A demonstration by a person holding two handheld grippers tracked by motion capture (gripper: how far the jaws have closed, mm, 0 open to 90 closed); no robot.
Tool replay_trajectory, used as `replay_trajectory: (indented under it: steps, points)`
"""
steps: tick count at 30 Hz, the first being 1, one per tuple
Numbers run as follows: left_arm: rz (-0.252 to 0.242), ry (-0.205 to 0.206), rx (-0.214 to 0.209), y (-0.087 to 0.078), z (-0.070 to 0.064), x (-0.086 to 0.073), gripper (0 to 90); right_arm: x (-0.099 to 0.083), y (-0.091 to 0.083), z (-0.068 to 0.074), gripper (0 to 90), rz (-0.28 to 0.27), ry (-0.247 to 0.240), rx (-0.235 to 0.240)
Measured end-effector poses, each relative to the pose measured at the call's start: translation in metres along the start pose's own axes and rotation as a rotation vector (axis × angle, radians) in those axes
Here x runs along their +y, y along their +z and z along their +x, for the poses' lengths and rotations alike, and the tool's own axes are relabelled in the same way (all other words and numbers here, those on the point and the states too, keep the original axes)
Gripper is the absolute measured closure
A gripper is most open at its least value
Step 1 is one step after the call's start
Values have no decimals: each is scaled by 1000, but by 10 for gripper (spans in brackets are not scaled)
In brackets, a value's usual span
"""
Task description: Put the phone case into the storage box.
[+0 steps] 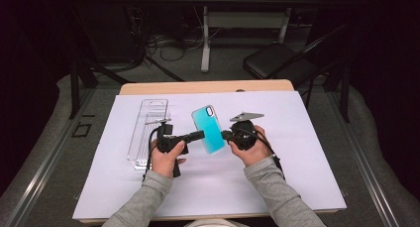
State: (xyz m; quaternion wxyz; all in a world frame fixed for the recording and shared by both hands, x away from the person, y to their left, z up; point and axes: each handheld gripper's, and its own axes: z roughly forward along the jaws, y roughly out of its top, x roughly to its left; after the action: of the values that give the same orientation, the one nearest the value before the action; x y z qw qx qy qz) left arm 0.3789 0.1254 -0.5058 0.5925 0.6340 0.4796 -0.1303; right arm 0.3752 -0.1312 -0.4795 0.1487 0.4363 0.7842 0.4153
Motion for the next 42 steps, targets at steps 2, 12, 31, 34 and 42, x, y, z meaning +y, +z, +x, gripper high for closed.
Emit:
replay_trajectory:
  steps: [2, 12, 31, 34, 42]
  points:
    - [-2, -2, 0, 0, 0, 0, 815, 0, 0, 0, 876, 0, -1, 1]
    - [-6, -16, -6, 0, 1, 0, 815, 0, 0, 0, 875, 2, 5, 5]
    - [-8, -24, -10, -1, 2, 0, 816, 0, 1, 0, 872, -4, 3, 12]
    - [-9, -24, -12, -1, 3, 0, 816, 0, 1, 0, 871, -5, 4, 14]
    - [-11, -26, -14, -2, 3, 0, 817, 0, 0, 0, 865, -5, 3, 21]
